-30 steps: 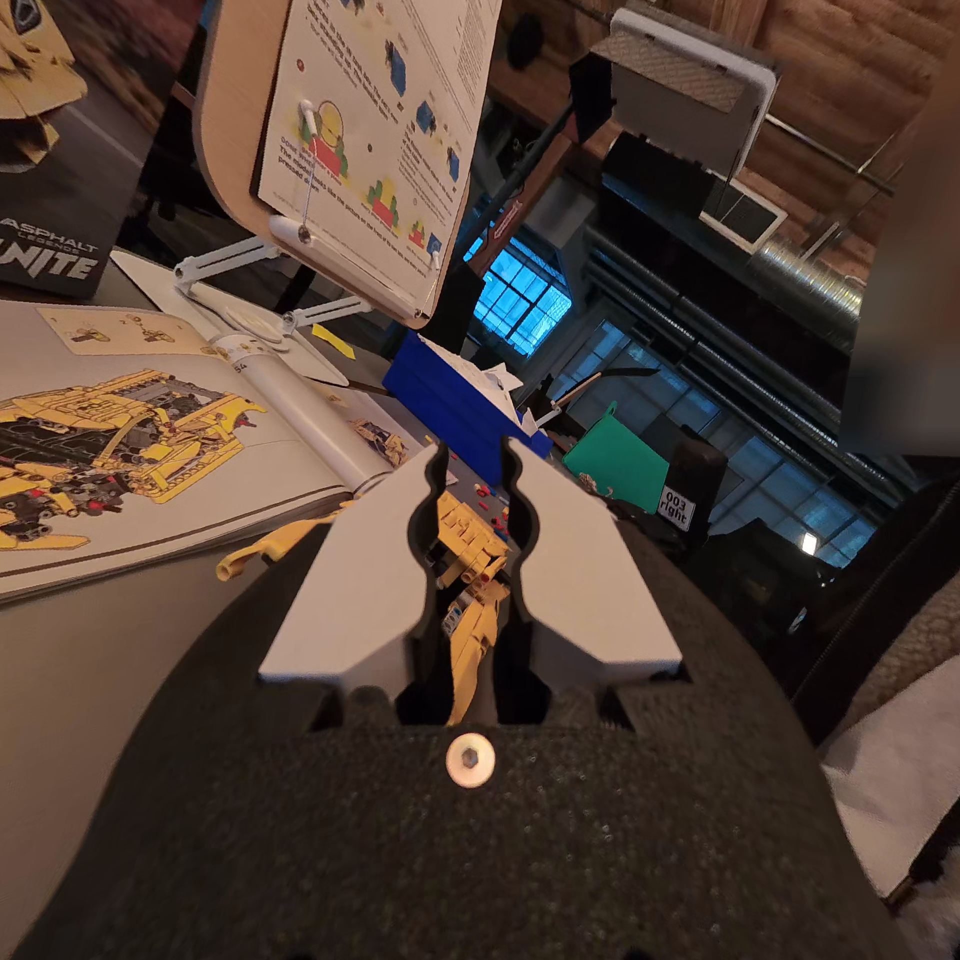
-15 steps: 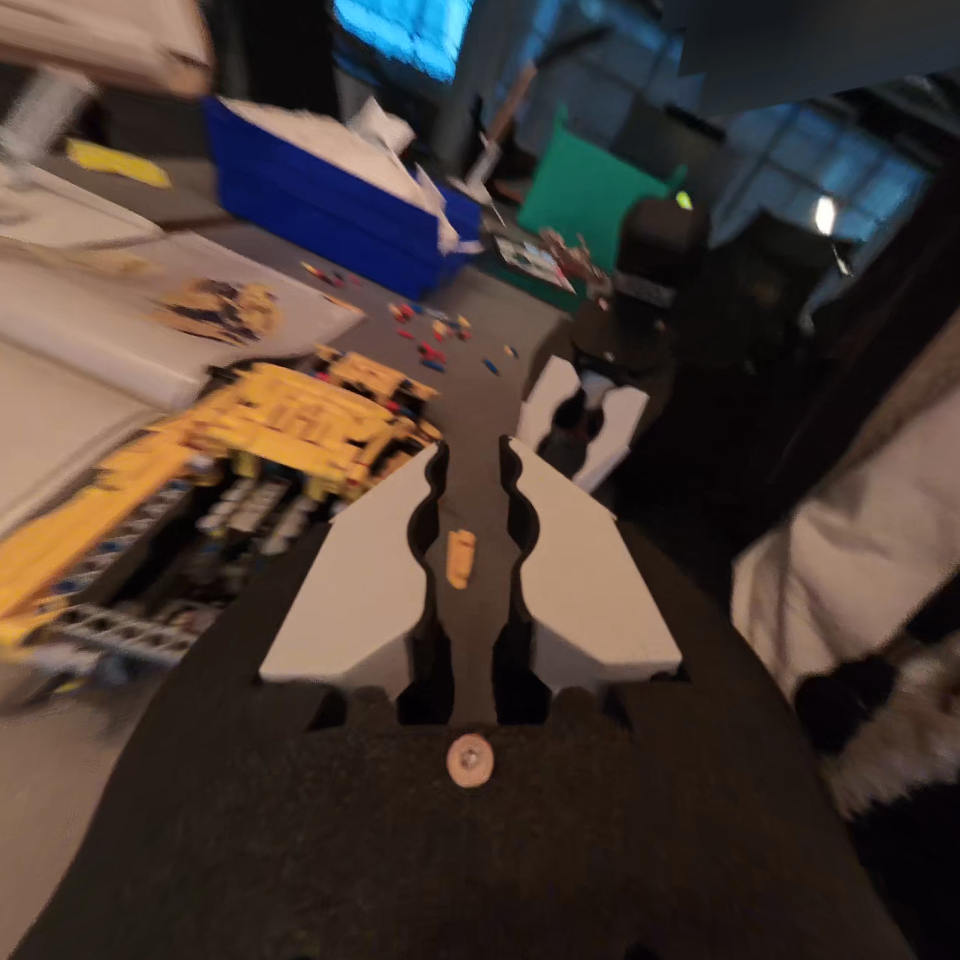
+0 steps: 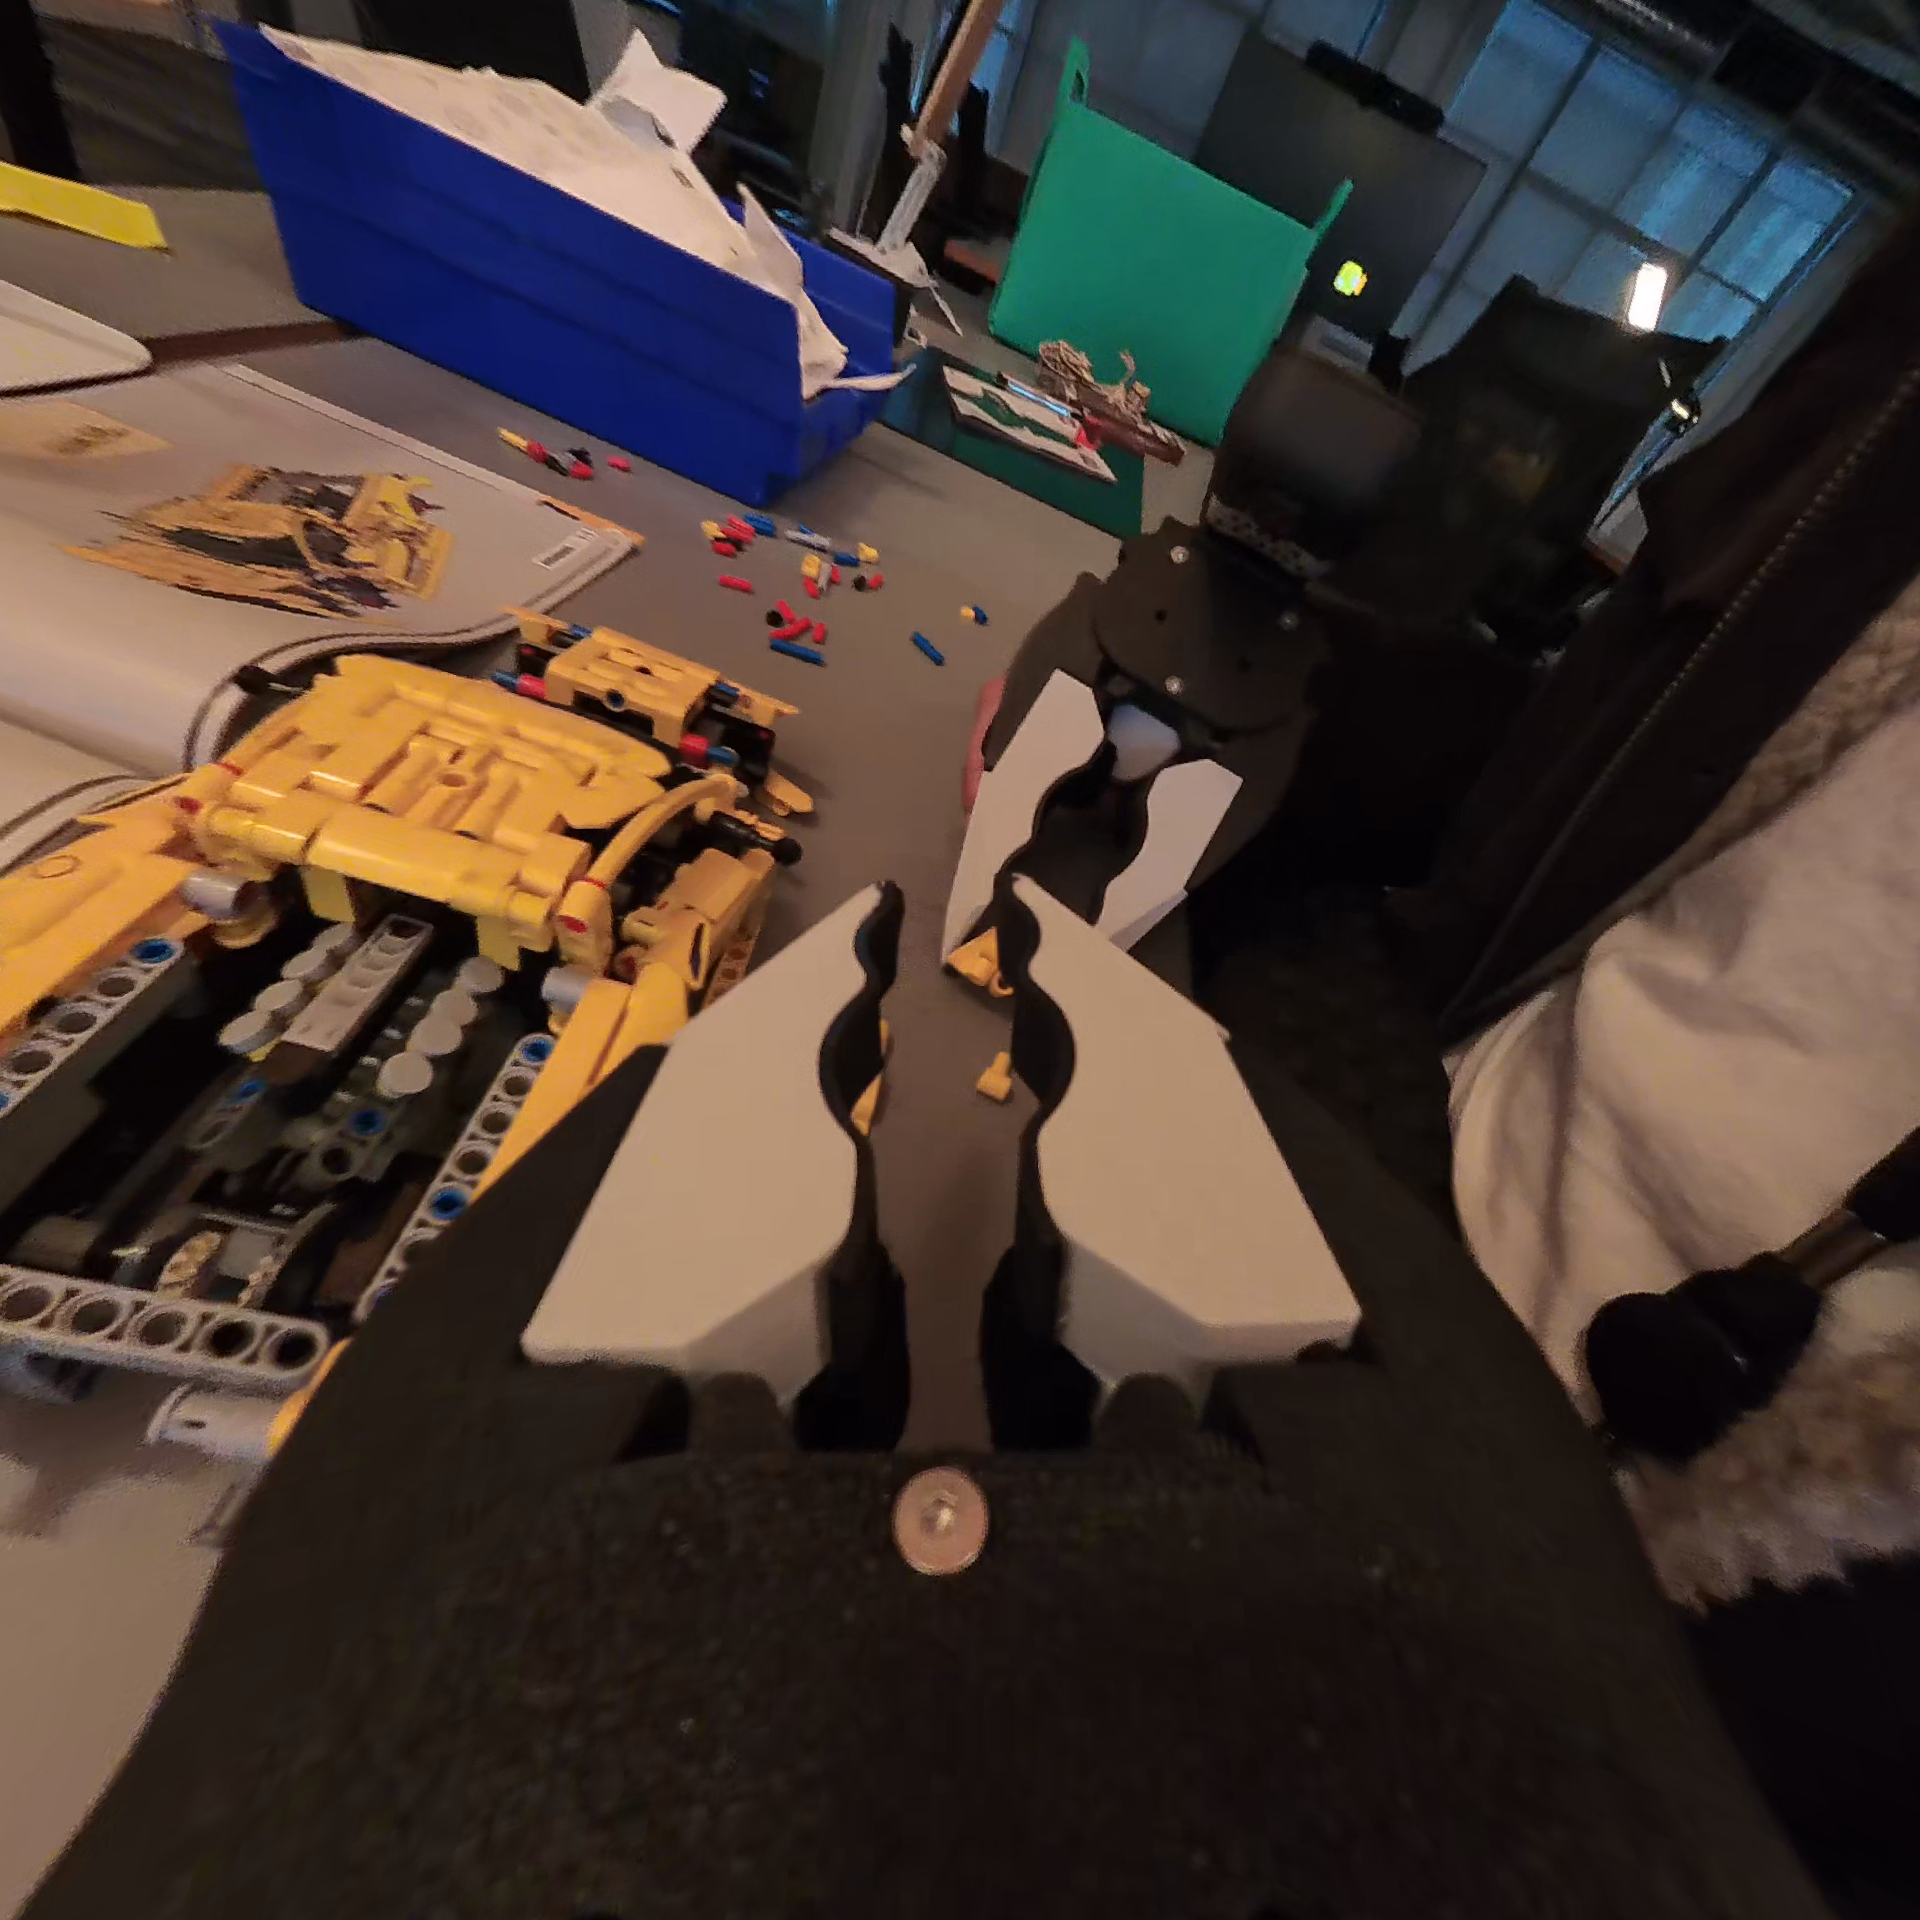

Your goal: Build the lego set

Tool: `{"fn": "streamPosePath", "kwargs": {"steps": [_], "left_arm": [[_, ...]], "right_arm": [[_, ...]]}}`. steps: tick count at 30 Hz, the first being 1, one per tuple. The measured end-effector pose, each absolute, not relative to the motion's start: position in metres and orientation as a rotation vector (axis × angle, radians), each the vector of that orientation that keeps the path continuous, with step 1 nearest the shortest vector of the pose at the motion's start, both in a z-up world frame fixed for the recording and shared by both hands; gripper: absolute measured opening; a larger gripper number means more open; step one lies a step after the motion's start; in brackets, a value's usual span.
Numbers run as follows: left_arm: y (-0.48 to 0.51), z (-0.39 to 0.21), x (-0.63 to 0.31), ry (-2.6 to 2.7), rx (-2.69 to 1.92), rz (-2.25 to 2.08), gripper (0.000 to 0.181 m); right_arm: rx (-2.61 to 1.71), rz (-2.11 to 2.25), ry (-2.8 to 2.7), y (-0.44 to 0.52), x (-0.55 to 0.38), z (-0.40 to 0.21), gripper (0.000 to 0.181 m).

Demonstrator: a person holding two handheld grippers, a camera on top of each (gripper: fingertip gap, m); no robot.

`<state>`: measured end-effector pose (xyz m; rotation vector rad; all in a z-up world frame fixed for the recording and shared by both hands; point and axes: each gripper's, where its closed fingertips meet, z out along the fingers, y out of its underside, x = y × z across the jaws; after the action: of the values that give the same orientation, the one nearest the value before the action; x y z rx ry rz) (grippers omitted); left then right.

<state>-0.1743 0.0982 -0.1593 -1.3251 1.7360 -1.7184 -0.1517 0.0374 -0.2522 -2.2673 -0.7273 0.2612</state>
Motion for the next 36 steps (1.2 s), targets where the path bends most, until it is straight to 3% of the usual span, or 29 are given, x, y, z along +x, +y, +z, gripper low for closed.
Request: {"fn": "streamPosePath", "kwargs": {"steps": [11, 19, 22, 31, 36], "left_arm": [[0.104, -0.166, -0.174, 1.745, -1.306, -1.619, 0.017], [0.098, -0.166, -0.177, 1.763, -1.309, -1.662, 0.017], [0.095, -0.166, -0.179, 1.766, -1.360, -1.743, 0.017], [0.075, -0.182, -0.179, 1.840, -1.546, -1.878, 0.017], [0.073, -0.171, -0.180, 1.784, -1.536, -1.997, 0.012]], "right_arm": [[-2.272, 0.213, -0.709, 0.040, -0.150, -0.246, 0.033], [-2.266, 0.274, -0.750, 0.052, -0.178, -0.252, 0.020], [-2.240, 0.262, -0.773, 0.053, -0.180, -0.251, 0.004], [-1.830, -0.357, -0.912, 0.083, -0.173, -0.184, 0.003], [-1.739, -0.430, -0.965, 0.086, -0.180, -0.173, 0.003]]}}
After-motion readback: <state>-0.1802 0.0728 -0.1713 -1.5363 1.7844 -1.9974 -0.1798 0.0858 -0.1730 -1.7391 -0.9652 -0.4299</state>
